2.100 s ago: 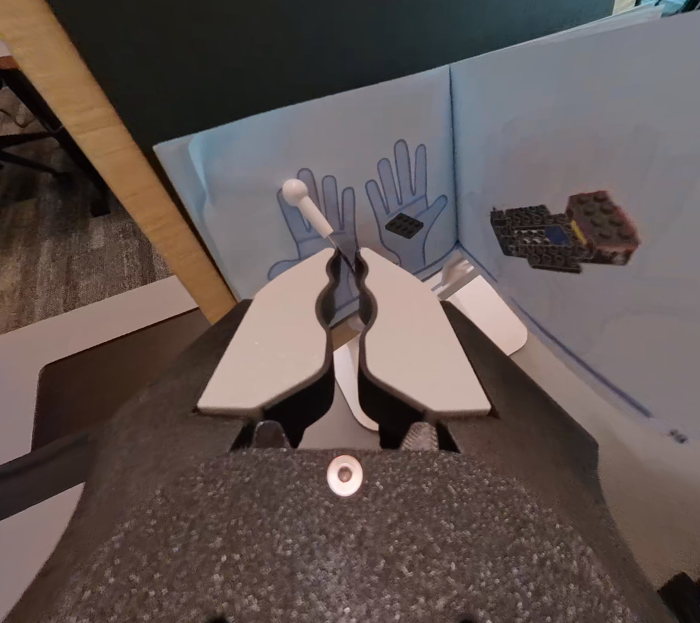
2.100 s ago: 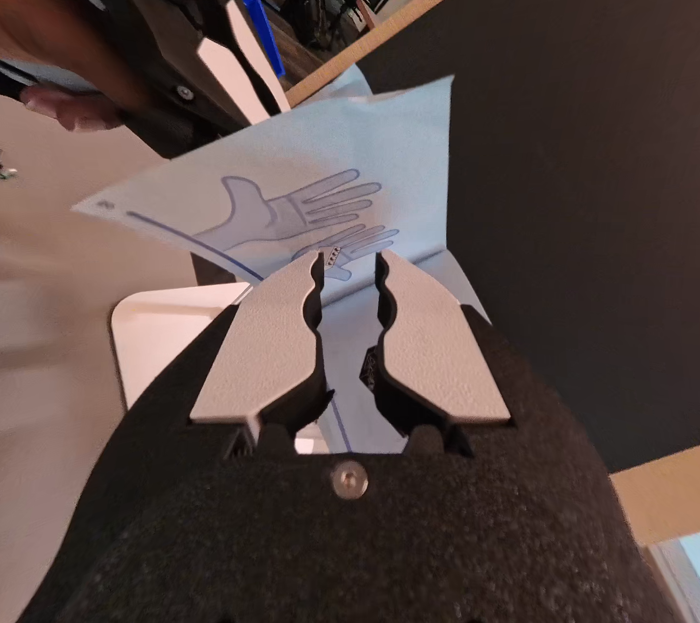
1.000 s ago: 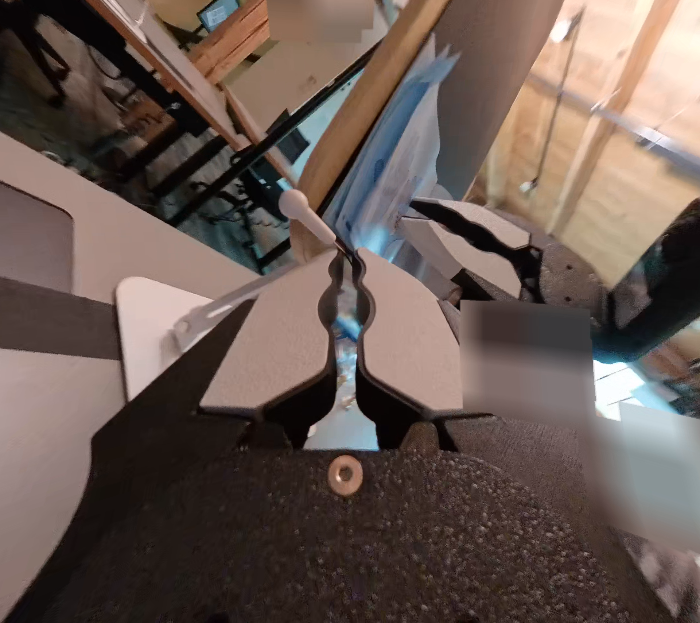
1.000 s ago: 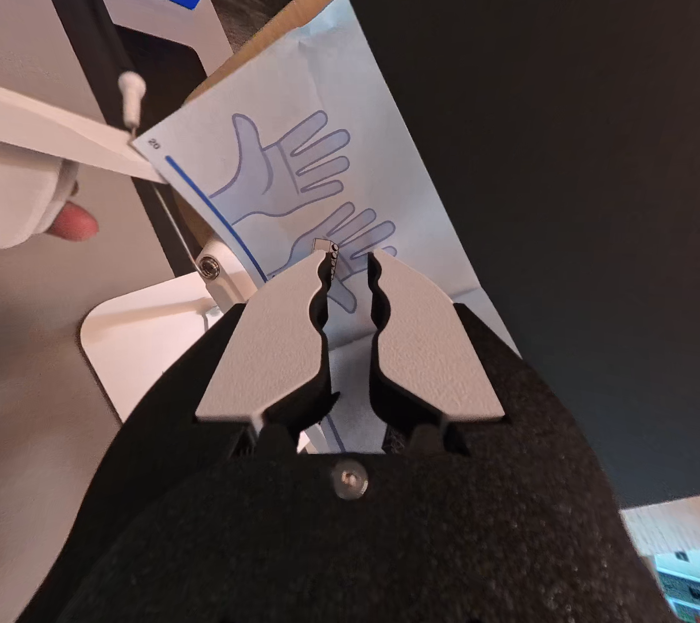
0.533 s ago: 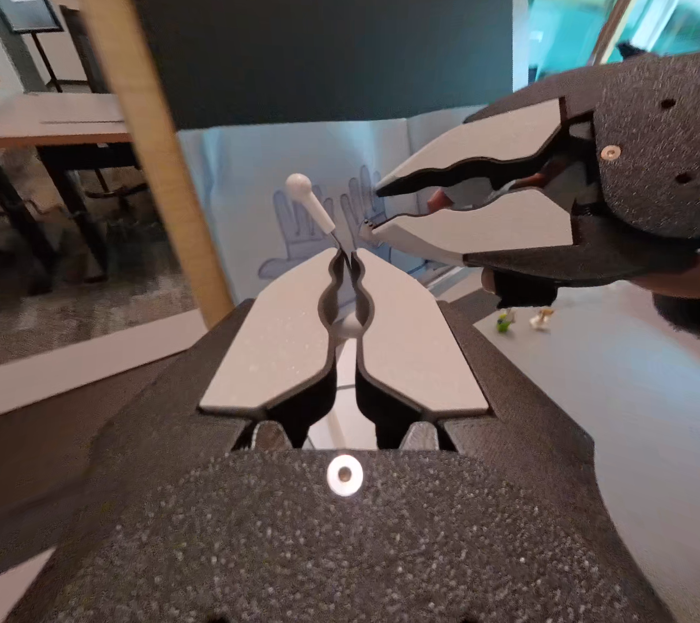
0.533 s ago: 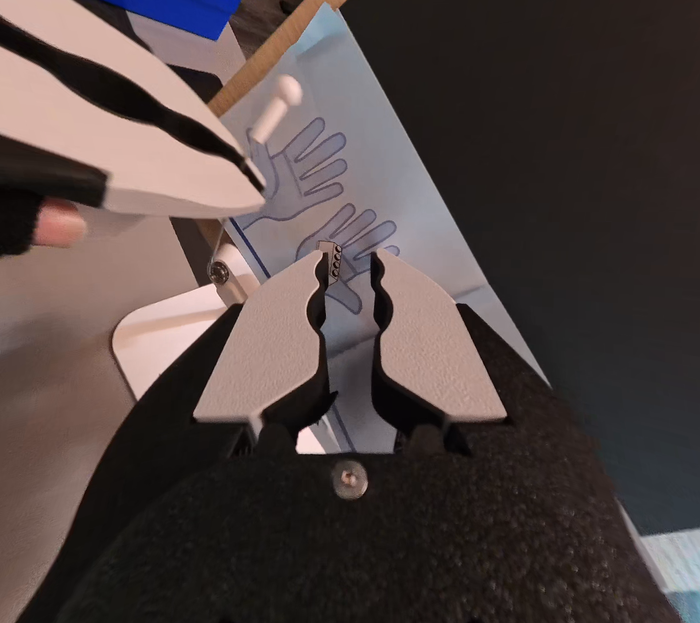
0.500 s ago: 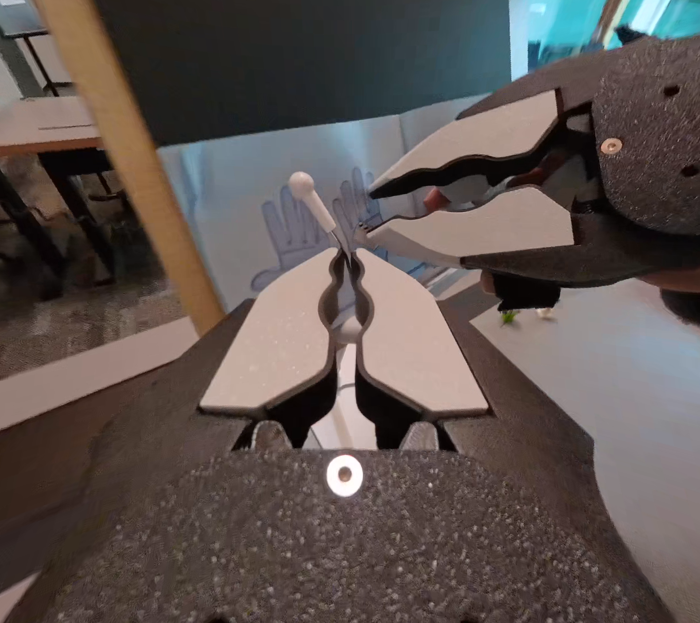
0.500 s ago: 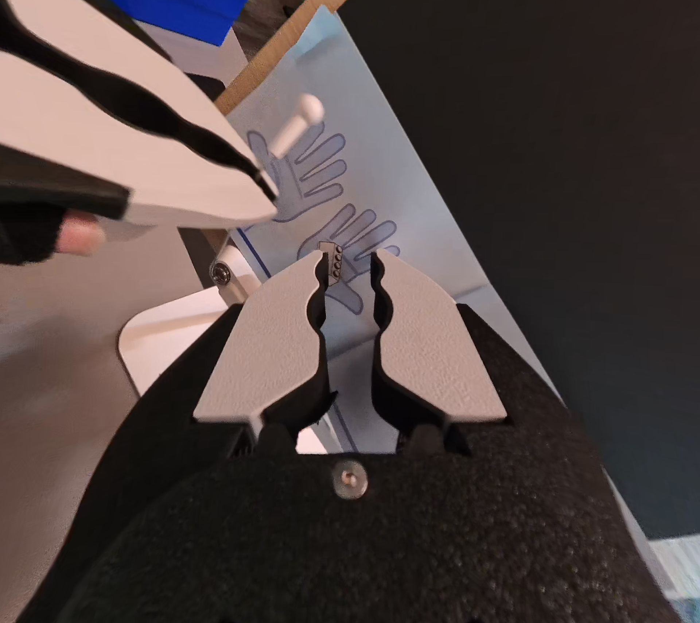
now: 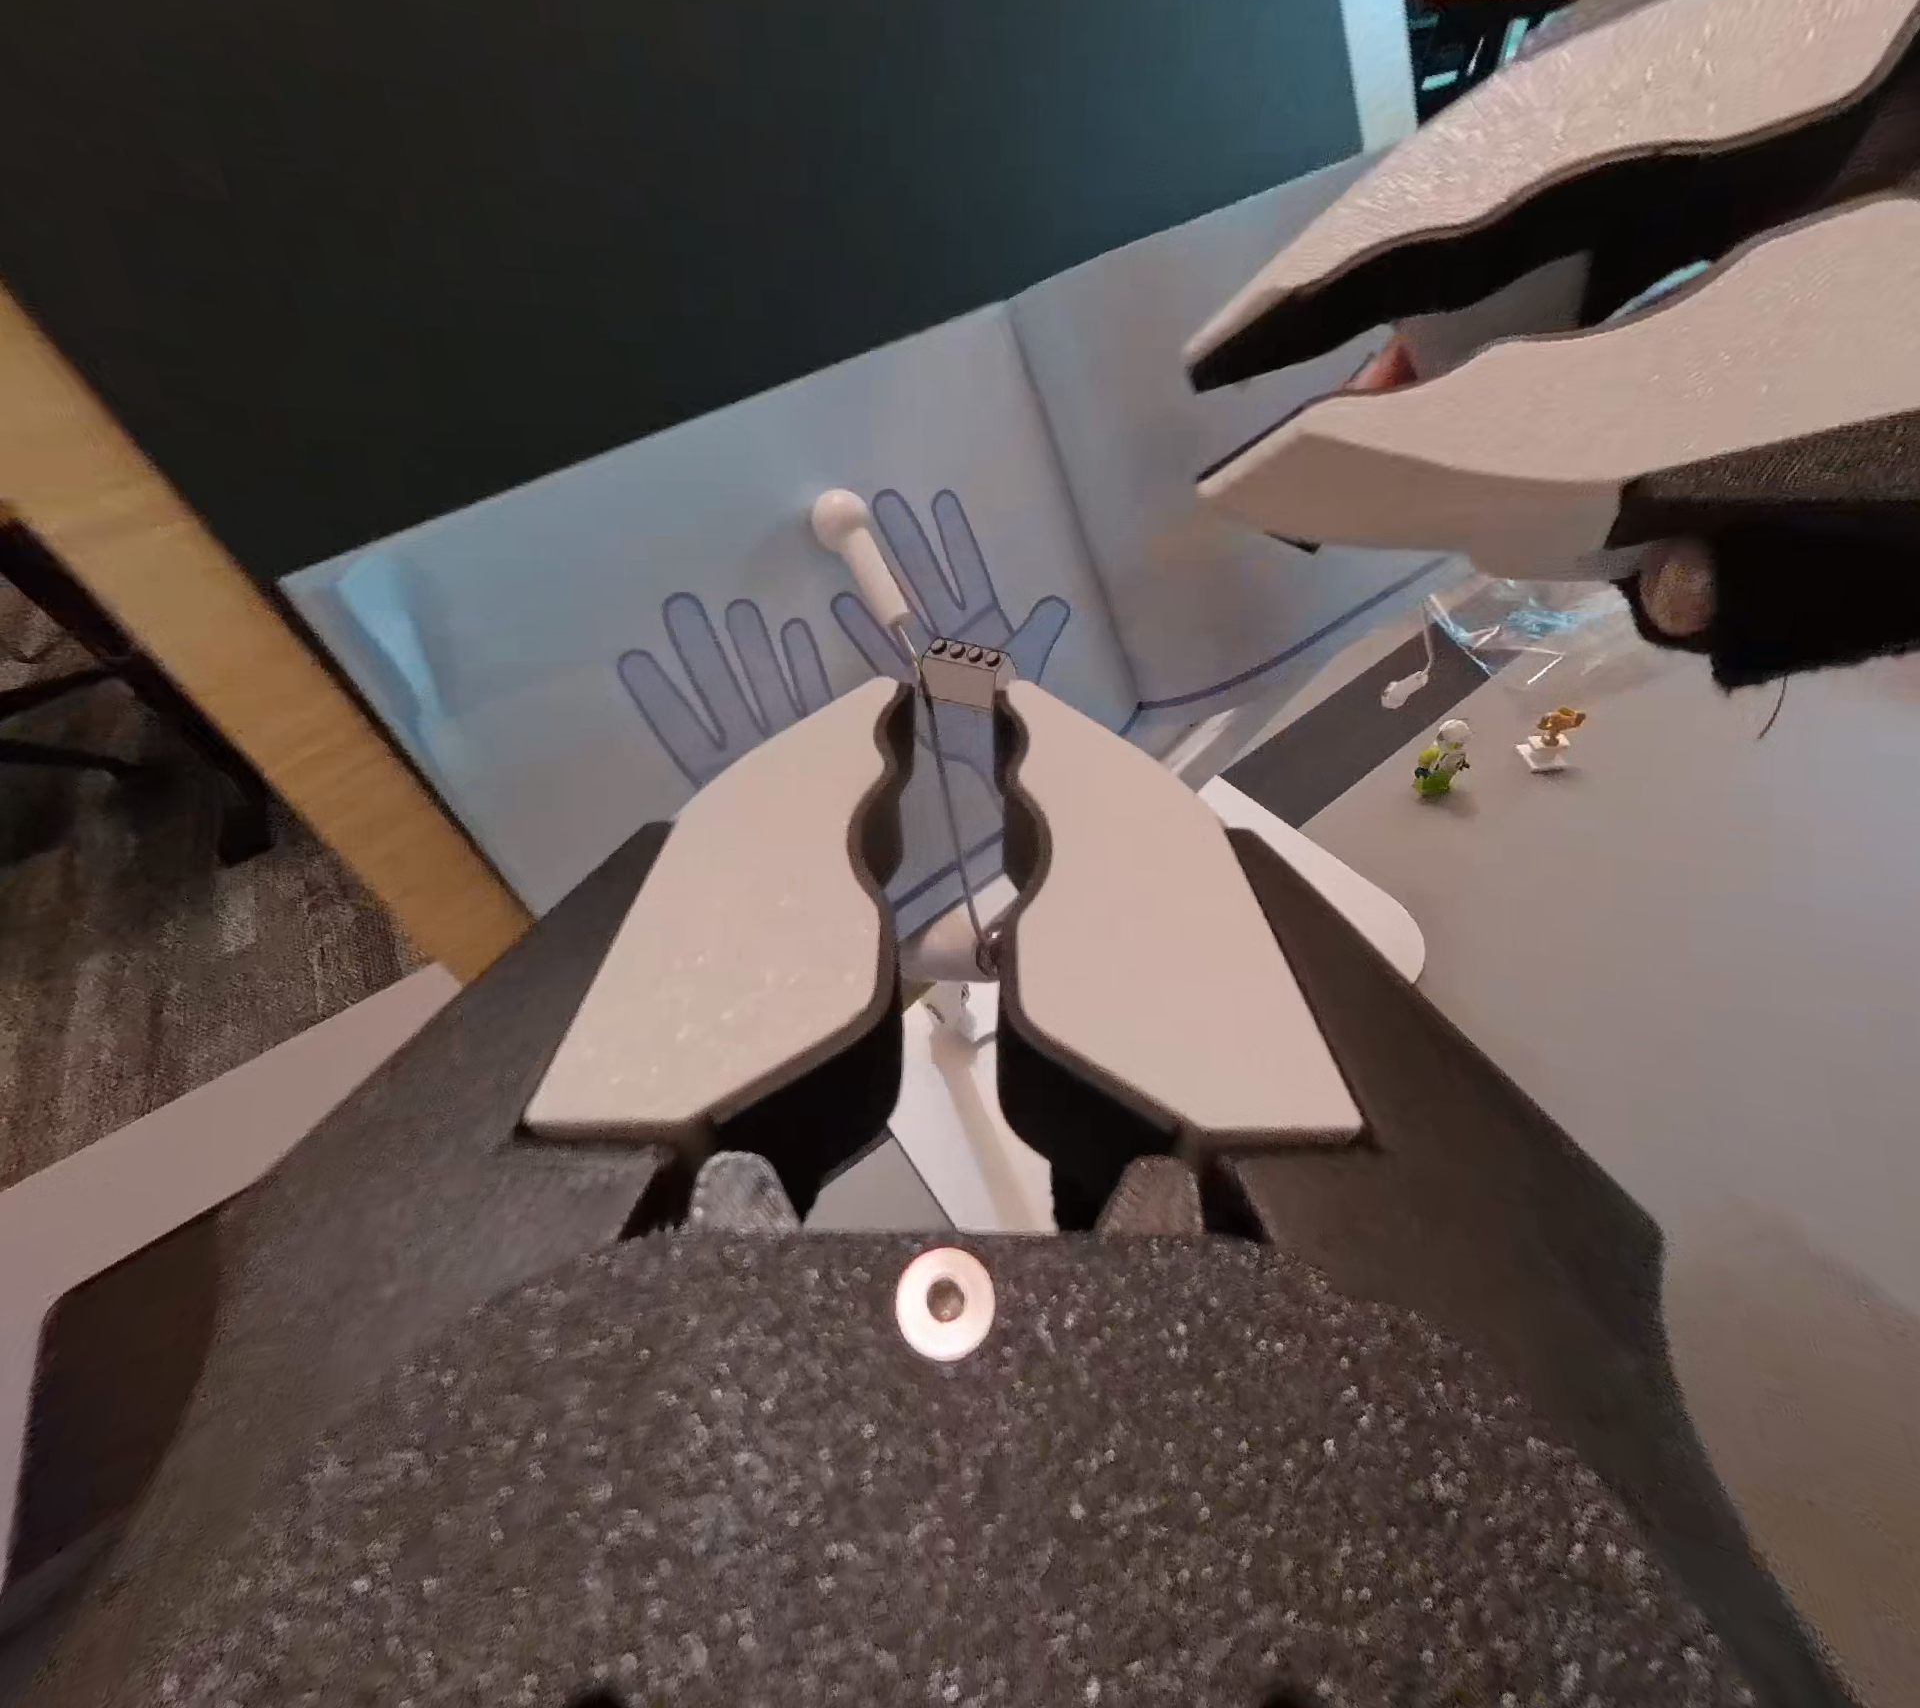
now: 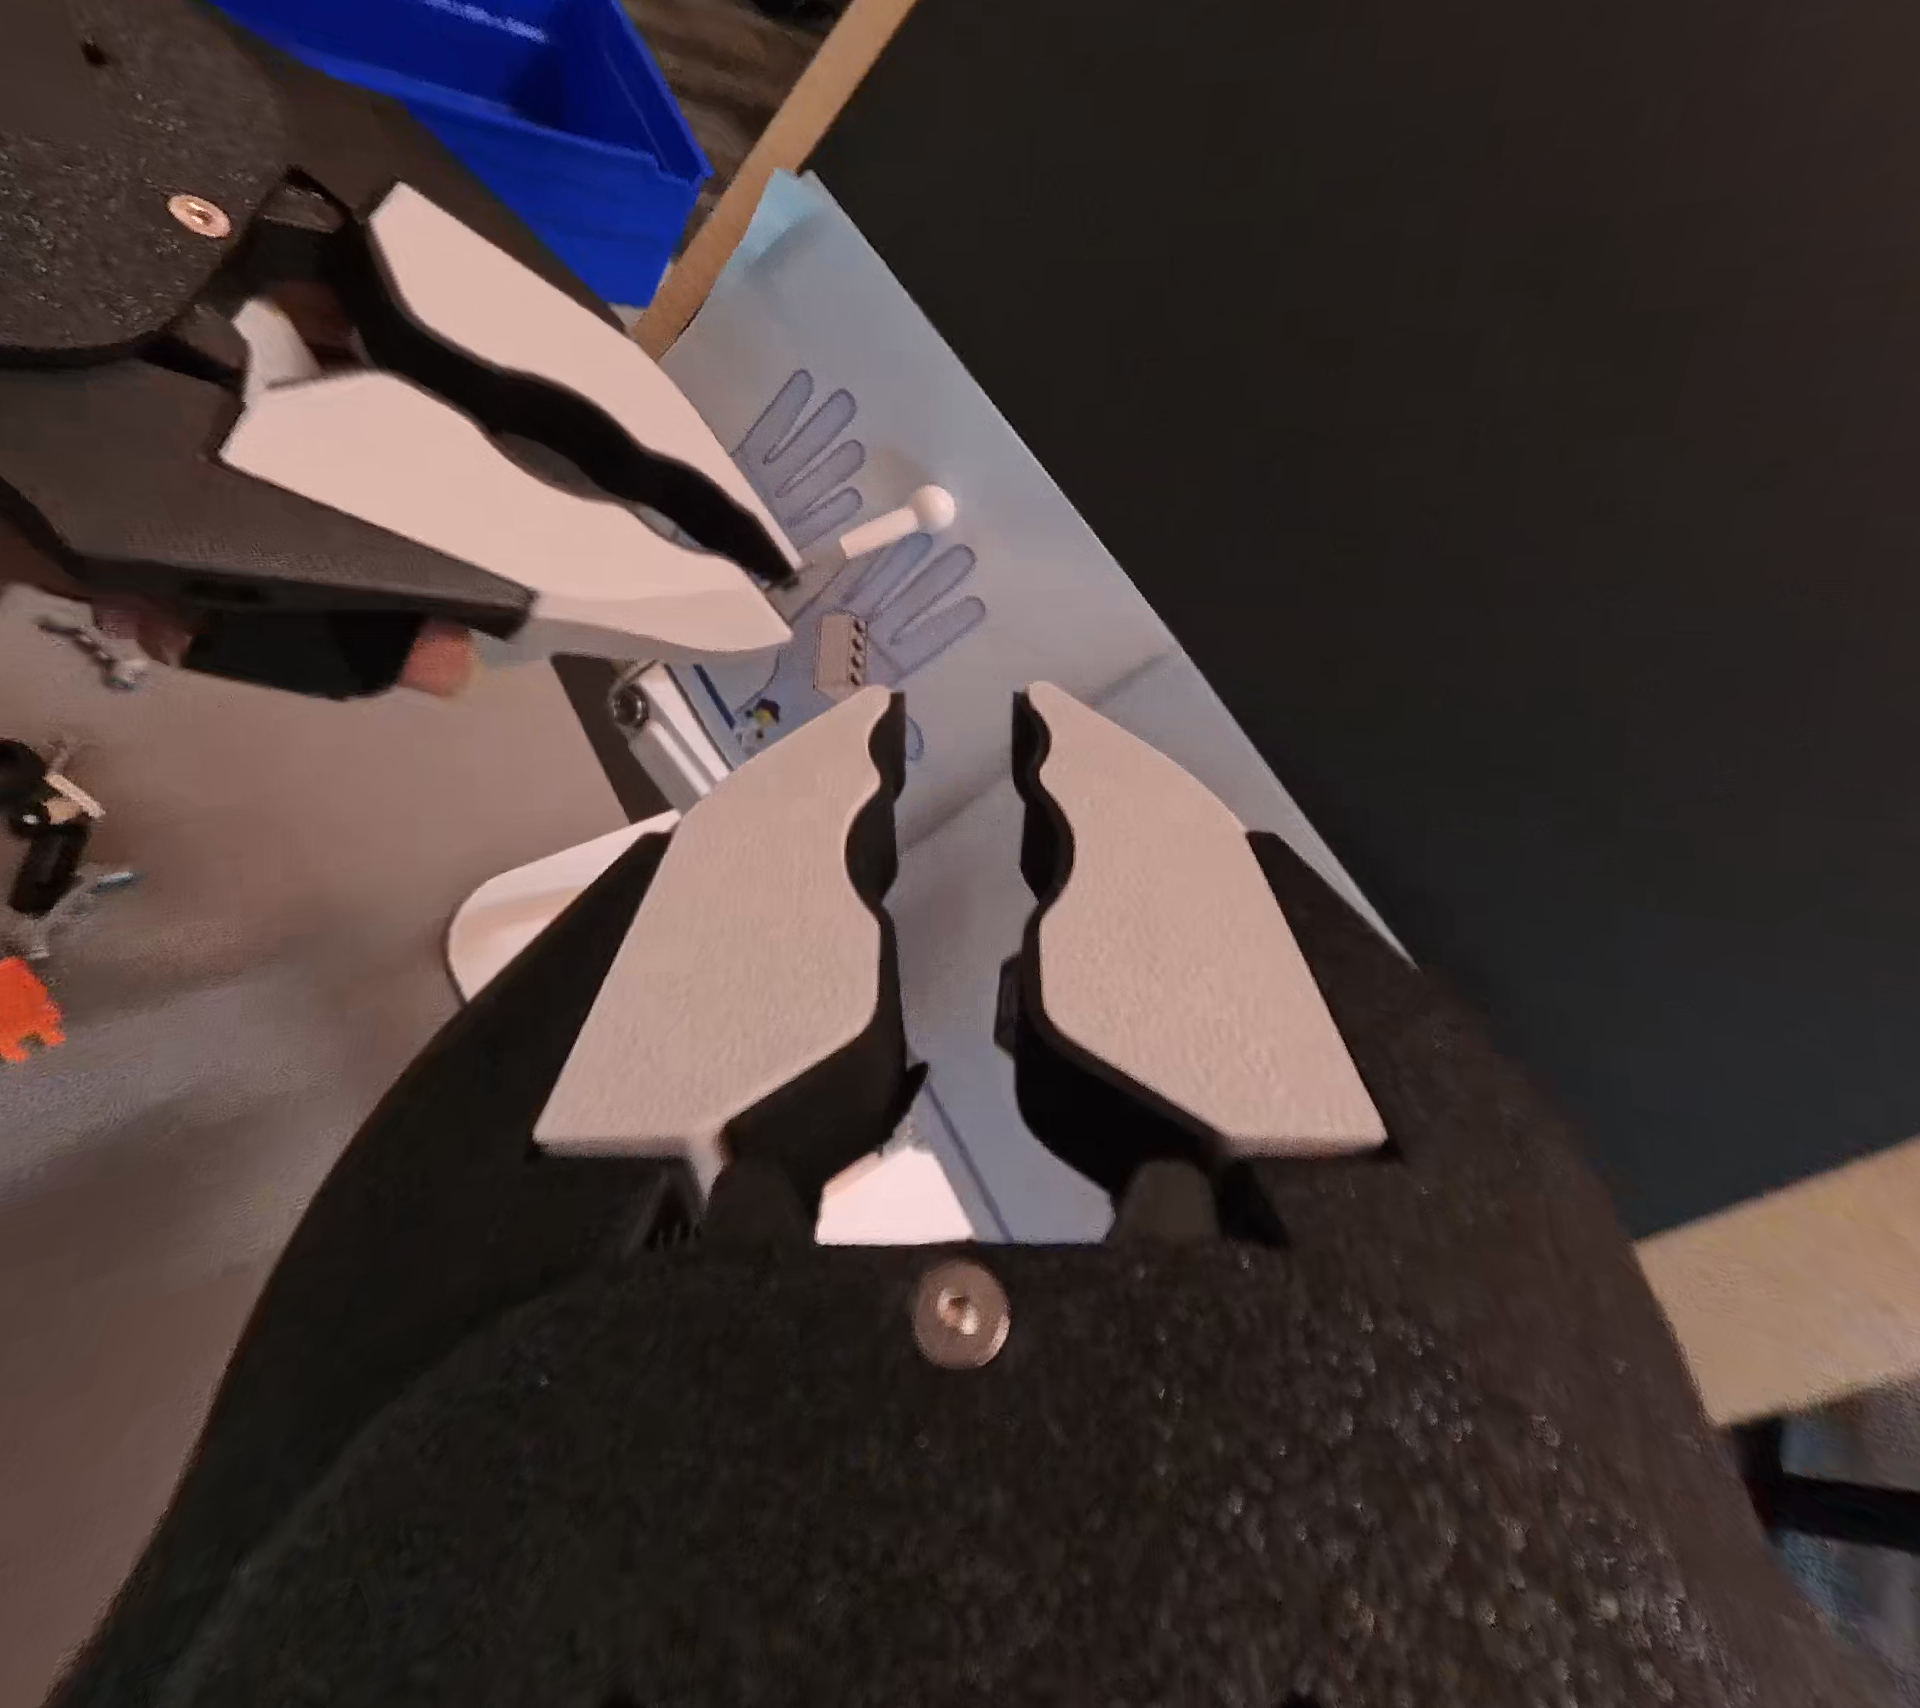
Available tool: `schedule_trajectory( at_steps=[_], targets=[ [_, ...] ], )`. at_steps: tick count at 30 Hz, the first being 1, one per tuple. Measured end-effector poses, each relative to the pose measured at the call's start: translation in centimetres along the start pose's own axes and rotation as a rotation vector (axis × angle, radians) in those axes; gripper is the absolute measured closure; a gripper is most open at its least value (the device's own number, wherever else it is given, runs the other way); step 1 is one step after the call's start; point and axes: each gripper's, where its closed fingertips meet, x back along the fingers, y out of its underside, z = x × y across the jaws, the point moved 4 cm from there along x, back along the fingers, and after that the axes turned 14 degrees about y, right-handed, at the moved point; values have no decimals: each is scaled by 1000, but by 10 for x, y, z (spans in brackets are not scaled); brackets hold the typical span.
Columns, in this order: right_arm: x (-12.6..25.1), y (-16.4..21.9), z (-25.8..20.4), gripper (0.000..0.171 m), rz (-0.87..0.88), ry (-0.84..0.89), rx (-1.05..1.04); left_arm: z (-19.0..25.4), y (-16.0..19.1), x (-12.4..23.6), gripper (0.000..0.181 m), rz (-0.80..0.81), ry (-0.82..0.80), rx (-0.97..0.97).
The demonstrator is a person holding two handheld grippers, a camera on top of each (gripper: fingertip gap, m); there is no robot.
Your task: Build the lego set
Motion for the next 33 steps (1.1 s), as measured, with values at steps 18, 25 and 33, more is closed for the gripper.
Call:
schedule_trajectory(
  at_steps=[18, 25, 33],
  targets=[
    [6, 96, 41, 152, -136, 290, 112, 49, 72, 32, 171, 43, -49, 117],
    [17, 101, 37, 152, -153, 278, 34, 28, 61, 77, 172, 81, -128, 102],
    [96, 109, 8, 152, -70, 167, -224, 25, 86, 151, 173, -93, -125, 16]
  ],
)
